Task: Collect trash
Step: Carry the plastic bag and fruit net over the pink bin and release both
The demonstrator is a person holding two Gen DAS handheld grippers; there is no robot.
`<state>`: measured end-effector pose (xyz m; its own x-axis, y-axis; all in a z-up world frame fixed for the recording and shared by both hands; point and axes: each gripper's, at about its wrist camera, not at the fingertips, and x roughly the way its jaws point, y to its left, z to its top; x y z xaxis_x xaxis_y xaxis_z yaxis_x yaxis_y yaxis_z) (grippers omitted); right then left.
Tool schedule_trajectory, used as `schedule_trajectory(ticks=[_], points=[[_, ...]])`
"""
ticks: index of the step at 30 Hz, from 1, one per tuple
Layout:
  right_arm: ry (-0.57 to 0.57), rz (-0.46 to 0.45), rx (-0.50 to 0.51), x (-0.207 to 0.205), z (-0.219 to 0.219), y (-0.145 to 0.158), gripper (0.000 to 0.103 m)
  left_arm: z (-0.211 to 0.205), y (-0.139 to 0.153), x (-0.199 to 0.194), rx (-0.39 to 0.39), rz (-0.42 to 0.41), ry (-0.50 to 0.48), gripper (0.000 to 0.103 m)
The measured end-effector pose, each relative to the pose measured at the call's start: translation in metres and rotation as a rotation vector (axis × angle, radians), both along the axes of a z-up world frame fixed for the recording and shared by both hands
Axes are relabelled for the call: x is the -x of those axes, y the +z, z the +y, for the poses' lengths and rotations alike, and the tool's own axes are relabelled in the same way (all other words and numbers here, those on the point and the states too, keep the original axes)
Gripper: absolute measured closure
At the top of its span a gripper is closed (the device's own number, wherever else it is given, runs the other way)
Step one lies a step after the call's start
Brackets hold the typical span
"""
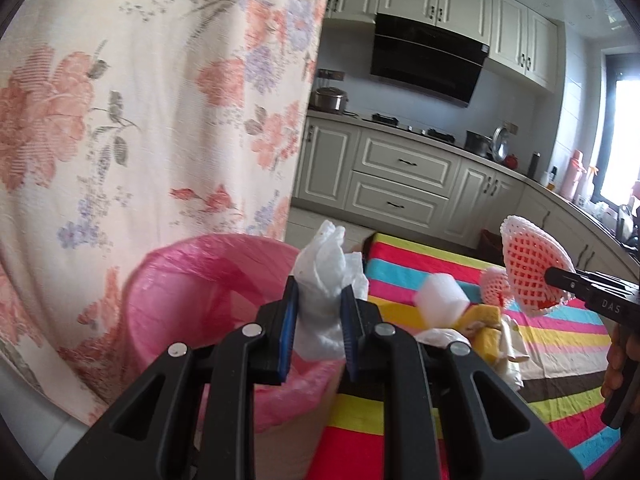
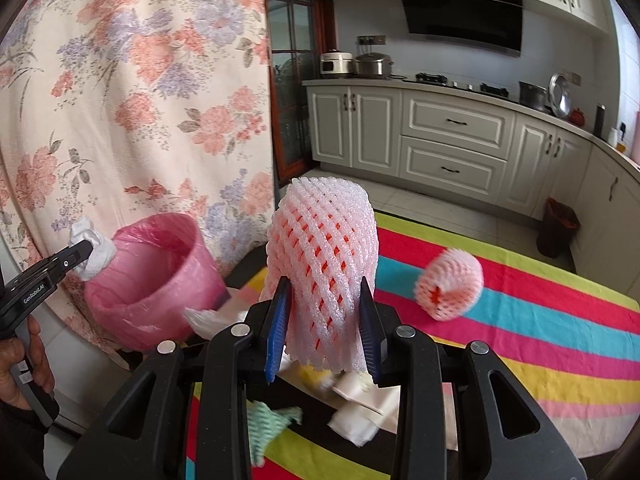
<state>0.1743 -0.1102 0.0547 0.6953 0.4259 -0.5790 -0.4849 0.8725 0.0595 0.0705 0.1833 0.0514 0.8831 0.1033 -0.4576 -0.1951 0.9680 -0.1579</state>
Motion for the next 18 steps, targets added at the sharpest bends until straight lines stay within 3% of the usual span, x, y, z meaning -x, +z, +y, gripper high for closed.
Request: schedule_trajectory(ticks=[18], points=[[0.275, -0.022, -0.004, -0.002, 0.146, 0.013, 0.071, 0.052, 0.018, 0.013, -0.051, -0.033, 0.143, 0.083]])
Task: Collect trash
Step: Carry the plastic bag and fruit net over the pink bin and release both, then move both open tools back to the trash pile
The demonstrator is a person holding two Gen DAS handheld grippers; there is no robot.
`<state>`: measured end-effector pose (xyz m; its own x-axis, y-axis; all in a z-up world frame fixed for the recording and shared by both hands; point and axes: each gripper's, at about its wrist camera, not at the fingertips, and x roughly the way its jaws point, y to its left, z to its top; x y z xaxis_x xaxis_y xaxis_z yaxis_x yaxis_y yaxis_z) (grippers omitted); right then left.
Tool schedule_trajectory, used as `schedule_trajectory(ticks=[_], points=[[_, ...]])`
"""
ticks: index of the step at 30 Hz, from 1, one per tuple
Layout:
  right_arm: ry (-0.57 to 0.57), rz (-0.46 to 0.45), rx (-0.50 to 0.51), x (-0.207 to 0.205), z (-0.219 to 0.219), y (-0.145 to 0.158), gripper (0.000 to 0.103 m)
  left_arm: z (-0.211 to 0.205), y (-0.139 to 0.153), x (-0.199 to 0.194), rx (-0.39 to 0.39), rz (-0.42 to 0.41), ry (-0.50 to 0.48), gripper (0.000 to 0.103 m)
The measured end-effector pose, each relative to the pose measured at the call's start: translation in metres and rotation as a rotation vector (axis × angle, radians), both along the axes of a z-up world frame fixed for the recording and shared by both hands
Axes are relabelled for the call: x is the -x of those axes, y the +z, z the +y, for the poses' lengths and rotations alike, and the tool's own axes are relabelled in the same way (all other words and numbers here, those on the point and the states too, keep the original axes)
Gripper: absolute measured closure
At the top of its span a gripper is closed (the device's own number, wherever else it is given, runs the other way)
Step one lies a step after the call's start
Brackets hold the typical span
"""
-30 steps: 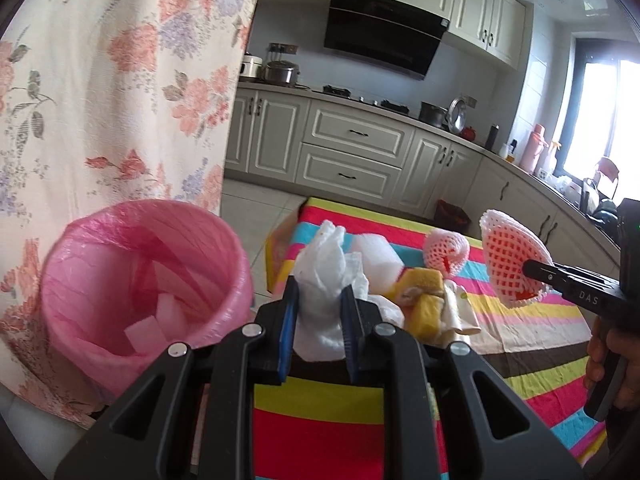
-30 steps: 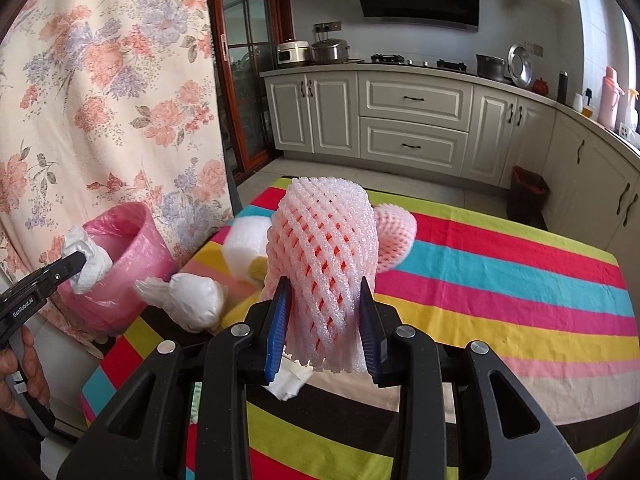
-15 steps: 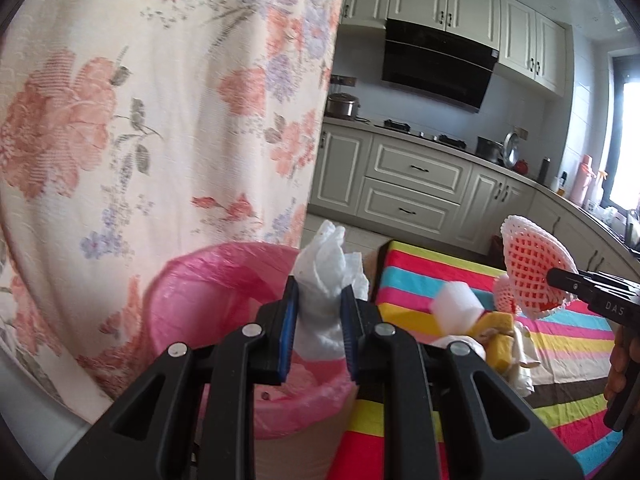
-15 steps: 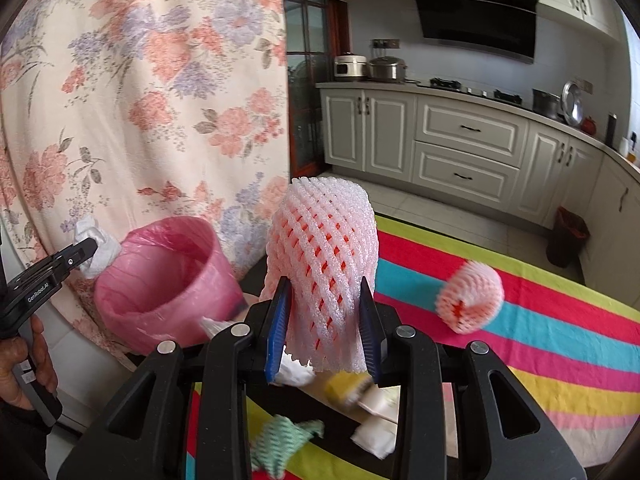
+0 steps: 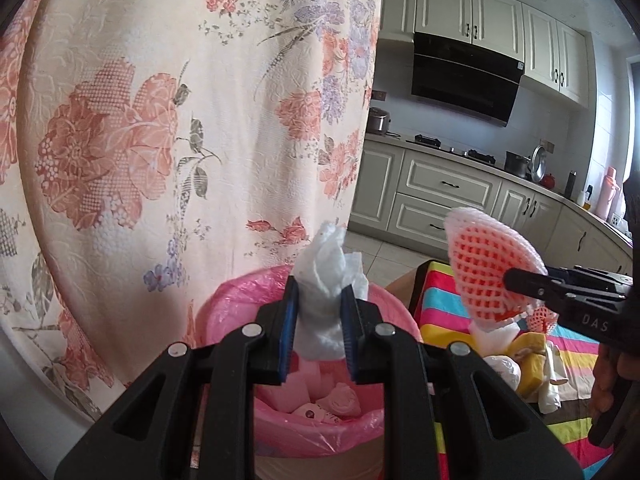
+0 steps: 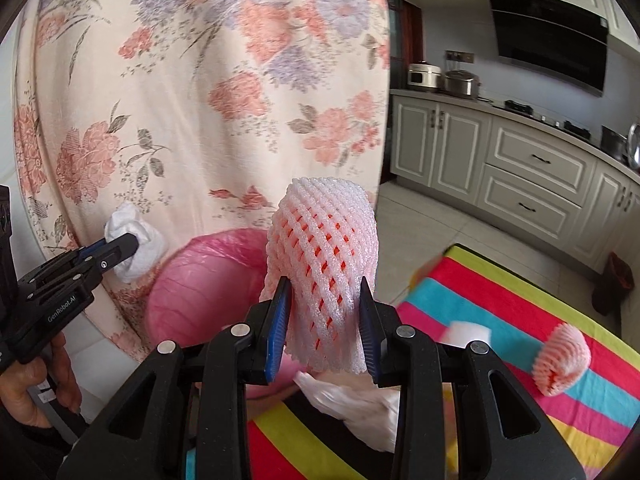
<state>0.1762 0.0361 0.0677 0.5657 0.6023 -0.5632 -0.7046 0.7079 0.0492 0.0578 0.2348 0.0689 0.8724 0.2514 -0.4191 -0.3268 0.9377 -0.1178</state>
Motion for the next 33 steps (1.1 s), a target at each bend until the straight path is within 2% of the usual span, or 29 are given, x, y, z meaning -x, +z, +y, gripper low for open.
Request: schedule_trajectory(ticks=[14, 16, 18, 20, 26, 33], points=[[0.14, 0.053, 0.015, -0.009, 0.074, -0.019, 0.068, 0.02, -0.002, -0.002, 0.005, 0.006, 0.048, 0.08], [0.145, 0.055, 0.017, -0.012, 0.08, -0.023, 0.062, 0.02, -0.002, -0.002, 0.01, 0.006, 0.046, 0.077], [0.147, 0.06, 0.027, -0.015, 0.084, -0.026, 0.053, 0.02, -0.003, -0.002, 0.015, 0.005, 0.05, 0.063], [0.141, 0.063, 0.024, -0.017, 0.084, -0.028, 0.045, 0.021, -0.002, -0.002, 0.014, 0.003, 0.056, 0.058], [0.116, 0.06, 0.015, -0.023, 0.075, -0.027, 0.043, 0.02, -0.001, 0.001, 0.011, 0.004, 0.06, 0.055], [0.056, 0.049, -0.008, -0.021, 0.045, -0.019, 0.038, 0.007, 0.0, 0.002, 0.013, 0.009, 0.035, 0.053]])
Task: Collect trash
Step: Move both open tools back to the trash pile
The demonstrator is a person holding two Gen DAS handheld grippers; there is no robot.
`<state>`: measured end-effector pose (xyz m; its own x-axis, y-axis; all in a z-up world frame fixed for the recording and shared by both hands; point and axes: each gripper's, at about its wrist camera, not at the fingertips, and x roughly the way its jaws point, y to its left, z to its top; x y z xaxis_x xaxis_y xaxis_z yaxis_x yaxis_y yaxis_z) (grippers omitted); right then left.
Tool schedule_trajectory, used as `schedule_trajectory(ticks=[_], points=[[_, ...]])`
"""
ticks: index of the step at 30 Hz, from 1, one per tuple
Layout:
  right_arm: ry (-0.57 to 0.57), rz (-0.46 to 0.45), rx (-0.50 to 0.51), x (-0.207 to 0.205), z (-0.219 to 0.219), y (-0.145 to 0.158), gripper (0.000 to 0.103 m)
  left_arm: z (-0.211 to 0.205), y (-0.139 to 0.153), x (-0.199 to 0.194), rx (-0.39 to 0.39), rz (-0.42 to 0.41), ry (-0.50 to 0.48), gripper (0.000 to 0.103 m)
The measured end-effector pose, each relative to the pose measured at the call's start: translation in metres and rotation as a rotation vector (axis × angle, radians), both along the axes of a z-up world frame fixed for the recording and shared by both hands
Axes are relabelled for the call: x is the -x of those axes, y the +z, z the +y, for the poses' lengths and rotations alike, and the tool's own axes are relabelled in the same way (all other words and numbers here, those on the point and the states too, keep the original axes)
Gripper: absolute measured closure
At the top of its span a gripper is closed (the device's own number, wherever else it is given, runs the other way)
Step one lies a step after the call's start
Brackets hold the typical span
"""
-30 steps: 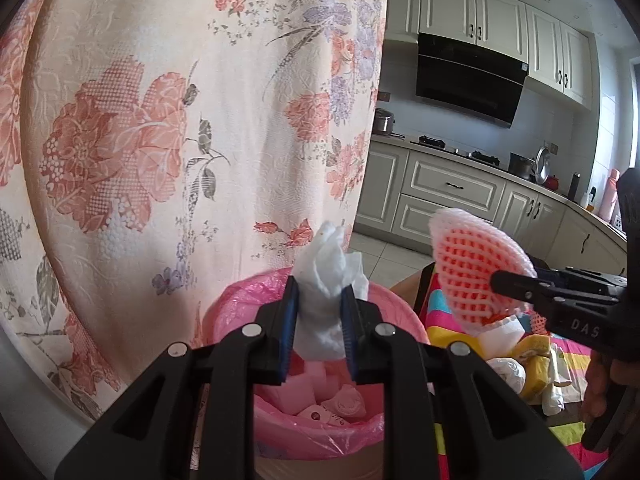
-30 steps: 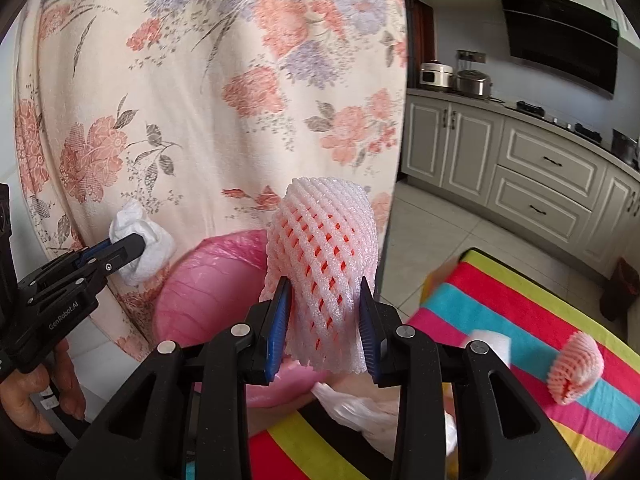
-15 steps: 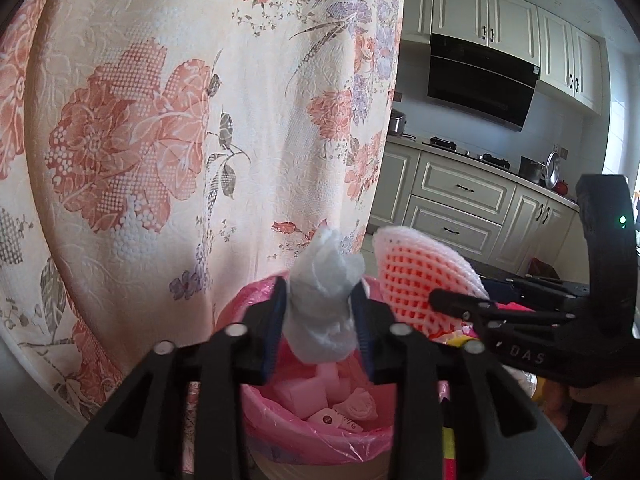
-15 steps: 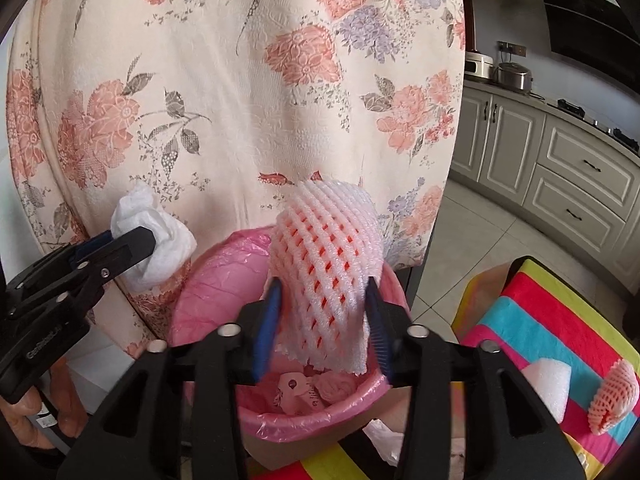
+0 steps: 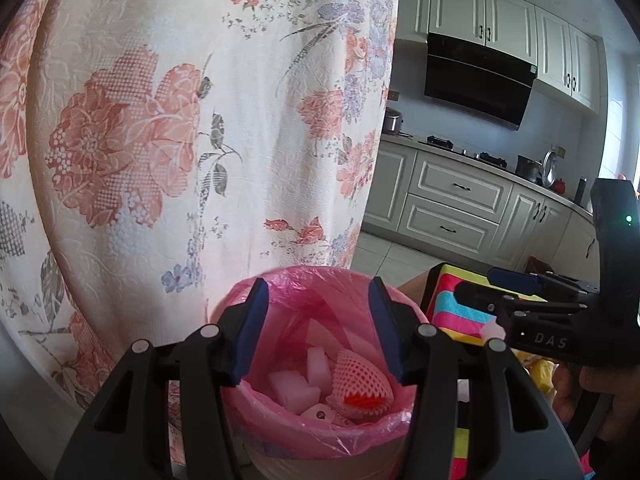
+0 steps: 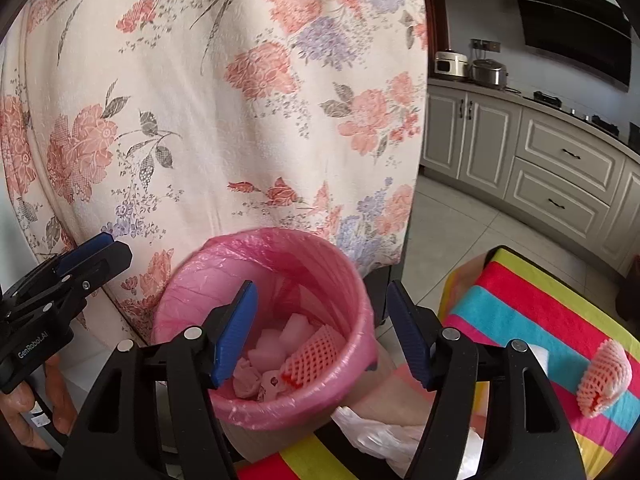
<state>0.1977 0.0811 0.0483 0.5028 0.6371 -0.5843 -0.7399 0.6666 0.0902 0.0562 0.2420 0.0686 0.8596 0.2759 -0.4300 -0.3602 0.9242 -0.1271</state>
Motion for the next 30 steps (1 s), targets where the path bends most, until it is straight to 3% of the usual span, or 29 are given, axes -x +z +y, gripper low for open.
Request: schedule_trajectory(ticks=[17, 30], points=[[-0.207, -0.018, -0.03, 0.009, -0.131, 0.006, 0.033, -0.078, 0.002, -0.009, -0.028, 0.016, -0.134, 0.051], [-0.355, 0.026, -0.042, 0.021, -0.229, -0.018, 0.031, -0.158, -0.019, -0.025, -0.037, 0.085, -0.29, 0.051]])
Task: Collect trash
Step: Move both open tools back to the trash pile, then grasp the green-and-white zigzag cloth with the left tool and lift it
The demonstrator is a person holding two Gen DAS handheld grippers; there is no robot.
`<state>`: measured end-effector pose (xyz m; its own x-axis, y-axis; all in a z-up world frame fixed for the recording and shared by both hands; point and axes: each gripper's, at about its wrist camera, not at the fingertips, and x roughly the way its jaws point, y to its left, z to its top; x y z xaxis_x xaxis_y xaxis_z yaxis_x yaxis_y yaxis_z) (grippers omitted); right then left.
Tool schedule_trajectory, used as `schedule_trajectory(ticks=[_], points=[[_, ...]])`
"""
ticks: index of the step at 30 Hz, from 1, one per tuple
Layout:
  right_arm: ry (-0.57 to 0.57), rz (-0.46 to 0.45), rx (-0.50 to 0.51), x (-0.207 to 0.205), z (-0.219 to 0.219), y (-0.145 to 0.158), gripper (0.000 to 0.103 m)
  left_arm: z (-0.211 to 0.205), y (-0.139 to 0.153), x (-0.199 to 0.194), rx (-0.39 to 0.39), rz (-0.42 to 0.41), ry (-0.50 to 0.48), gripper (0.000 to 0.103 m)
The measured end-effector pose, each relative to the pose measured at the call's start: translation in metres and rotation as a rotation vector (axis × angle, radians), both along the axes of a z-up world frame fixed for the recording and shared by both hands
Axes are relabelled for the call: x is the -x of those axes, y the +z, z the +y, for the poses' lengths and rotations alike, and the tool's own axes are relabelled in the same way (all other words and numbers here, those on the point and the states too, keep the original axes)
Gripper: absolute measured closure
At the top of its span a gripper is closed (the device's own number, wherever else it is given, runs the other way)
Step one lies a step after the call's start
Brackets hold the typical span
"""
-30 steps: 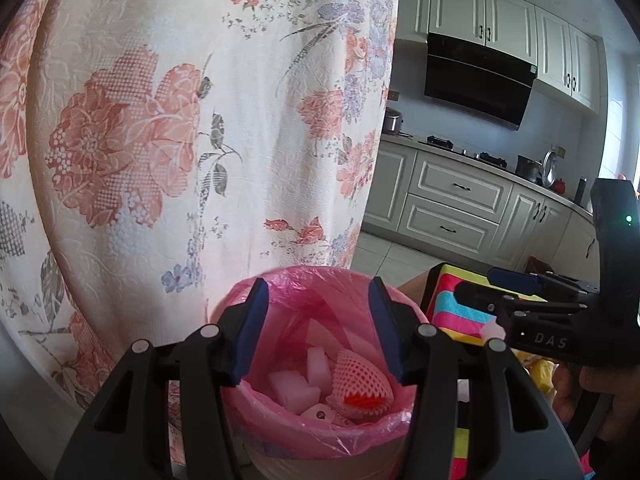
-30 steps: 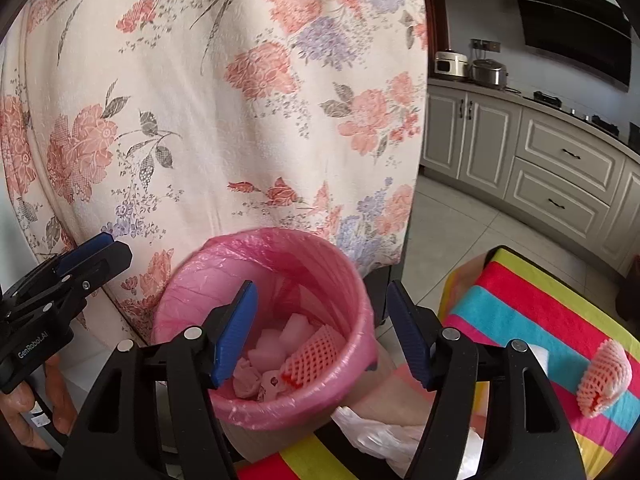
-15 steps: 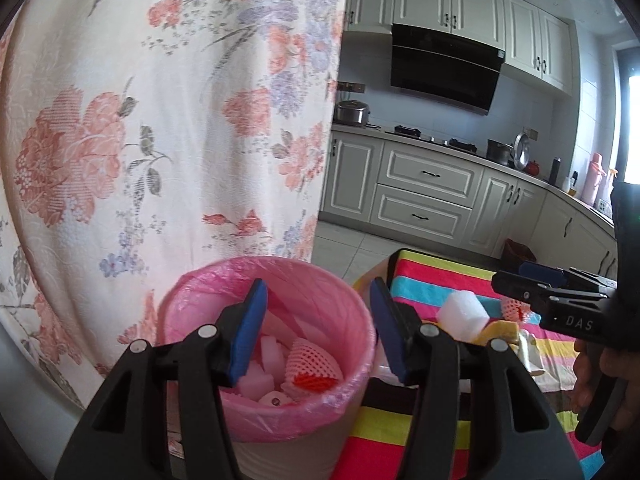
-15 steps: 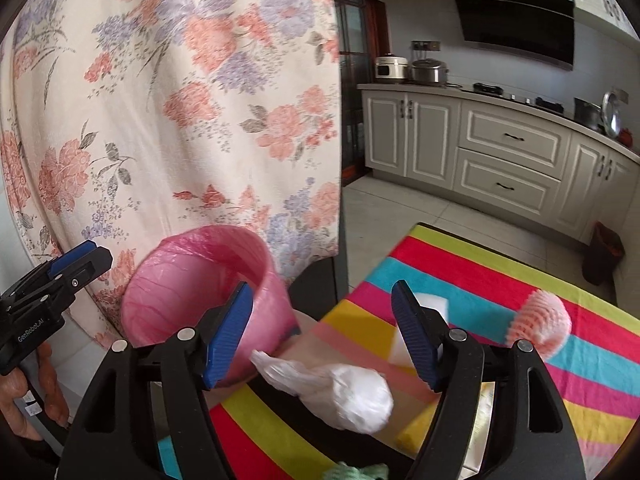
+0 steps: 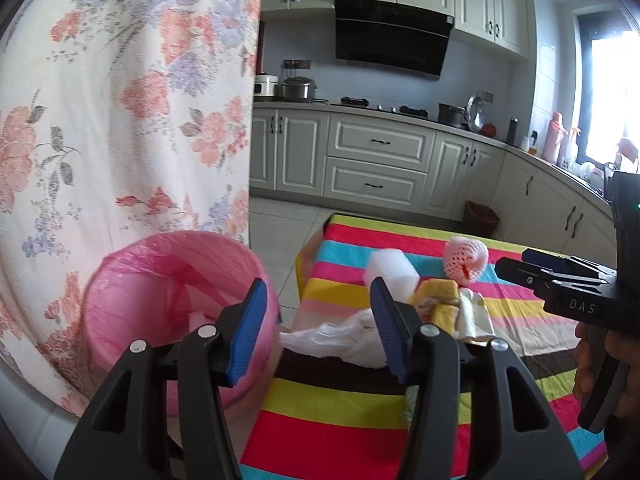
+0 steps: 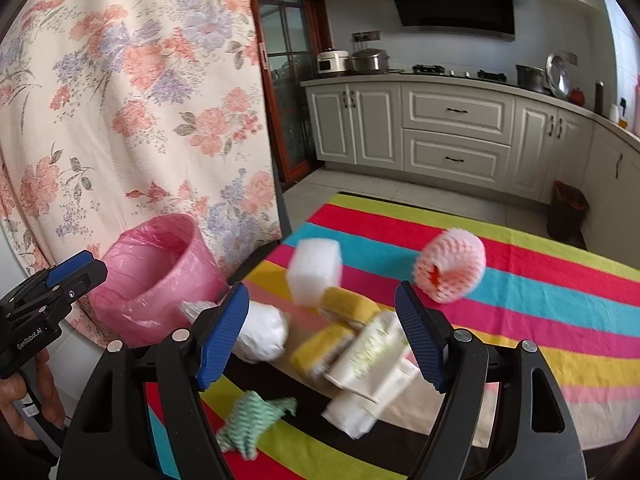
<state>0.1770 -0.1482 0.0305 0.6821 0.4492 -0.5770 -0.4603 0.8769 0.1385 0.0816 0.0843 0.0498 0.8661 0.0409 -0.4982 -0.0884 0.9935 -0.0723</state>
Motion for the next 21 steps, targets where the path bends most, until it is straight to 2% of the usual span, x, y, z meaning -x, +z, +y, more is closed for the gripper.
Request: schedule_trajectory(ticks=[11, 21], points=[[-0.088, 0.054, -0.001, 0.01, -0.061, -0.028, 0.031, -0.054, -0.032, -0.014, 0.012, 0.087, -0.104, 0.051], [-0.143, 0.102, 0.006, 0.016, -0.098, -0.05, 0.03, -0.081, -0.063, -0.024, 0.028, 0.177, -0.158, 0.051]])
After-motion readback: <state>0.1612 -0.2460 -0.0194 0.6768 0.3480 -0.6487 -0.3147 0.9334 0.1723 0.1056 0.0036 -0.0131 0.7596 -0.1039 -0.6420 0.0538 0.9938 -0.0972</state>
